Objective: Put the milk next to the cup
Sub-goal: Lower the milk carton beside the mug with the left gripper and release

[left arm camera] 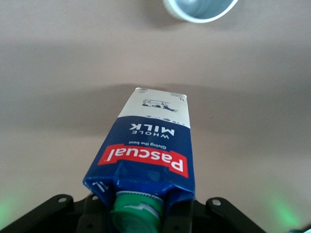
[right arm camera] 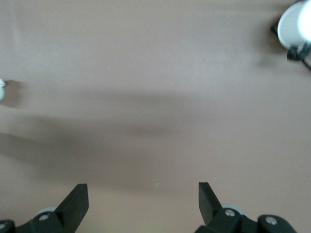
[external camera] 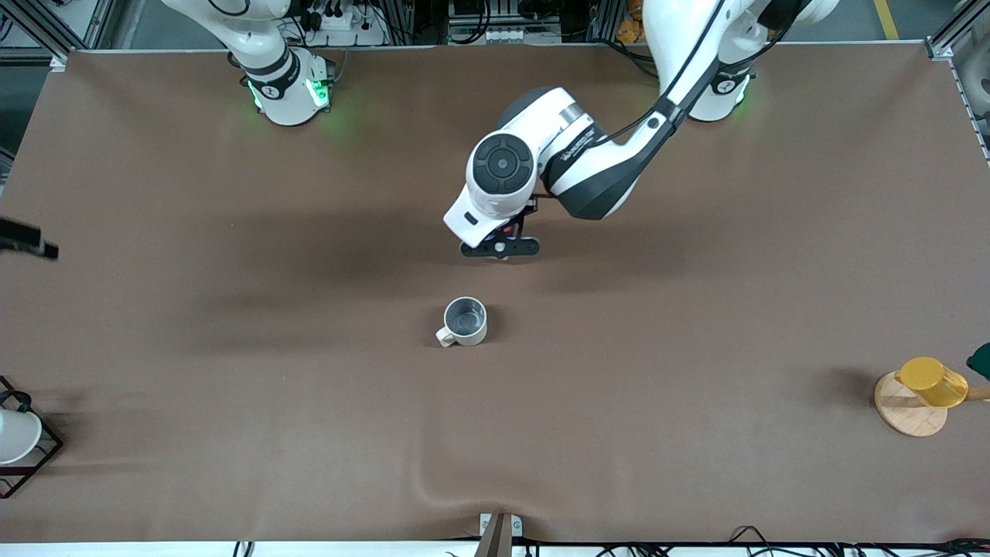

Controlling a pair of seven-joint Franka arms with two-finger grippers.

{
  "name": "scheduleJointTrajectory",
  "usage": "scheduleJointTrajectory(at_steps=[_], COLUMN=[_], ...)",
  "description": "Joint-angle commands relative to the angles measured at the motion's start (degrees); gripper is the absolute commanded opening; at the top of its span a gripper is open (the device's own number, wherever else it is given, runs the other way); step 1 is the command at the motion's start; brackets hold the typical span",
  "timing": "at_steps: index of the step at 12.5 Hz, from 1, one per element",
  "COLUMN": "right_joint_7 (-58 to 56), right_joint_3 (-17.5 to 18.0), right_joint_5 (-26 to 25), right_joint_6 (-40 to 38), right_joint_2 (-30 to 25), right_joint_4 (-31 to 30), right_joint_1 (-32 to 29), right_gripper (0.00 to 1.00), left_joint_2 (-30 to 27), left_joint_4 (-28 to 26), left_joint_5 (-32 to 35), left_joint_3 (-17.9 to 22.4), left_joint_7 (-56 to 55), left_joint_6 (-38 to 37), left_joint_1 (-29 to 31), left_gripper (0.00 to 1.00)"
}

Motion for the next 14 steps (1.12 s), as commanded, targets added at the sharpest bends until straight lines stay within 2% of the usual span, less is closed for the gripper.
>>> scheduleJointTrajectory(at_steps=[1,4,7,9,11,14], right_joint_7=[7.1,7.7,7.7,7.7,7.8,7.9], right_joint_3=[0.7,0.8,0.8,0.8,0.8,0.8], right_joint_5=[-0.8,-3.2,-4.3,-5.5,-5.5,-5.5], right_joint_6=[1.3,8.9,8.9,8.5,8.5,7.6], right_joint_2=[-6.5,-12.7,-12.6,-11.9,-11.2,-11.3], right_joint_4=[-8.1,-18.0,-17.8,-15.2,-13.0,-12.8], right_joint_1=[3.5,6.5,6.6,6.6,6.5,6.6], right_gripper=[1.00,1.00,1.00,1.00,1.00,1.00], left_joint_2=[2.1,3.0,4.2,4.2,4.4,5.5], left_joint_4=[2.5,2.5,2.5,2.3,2.3,2.3], left_joint_5=[-0.8,-0.8,-0.7,-0.7,-0.7,-0.7], left_joint_3=[3.4,4.8,6.7,8.4,8.5,8.5], left_joint_7=[-2.8,-3.6,-4.0,-4.0,-4.0,-4.0], left_joint_6=[3.5,6.5,8.3,8.3,8.4,9.8], left_joint_1=[-3.5,-4.6,-6.0,-6.7,-6.7,-7.1], left_gripper=[0.00,0.00,0.00,0.00,0.00,0.00])
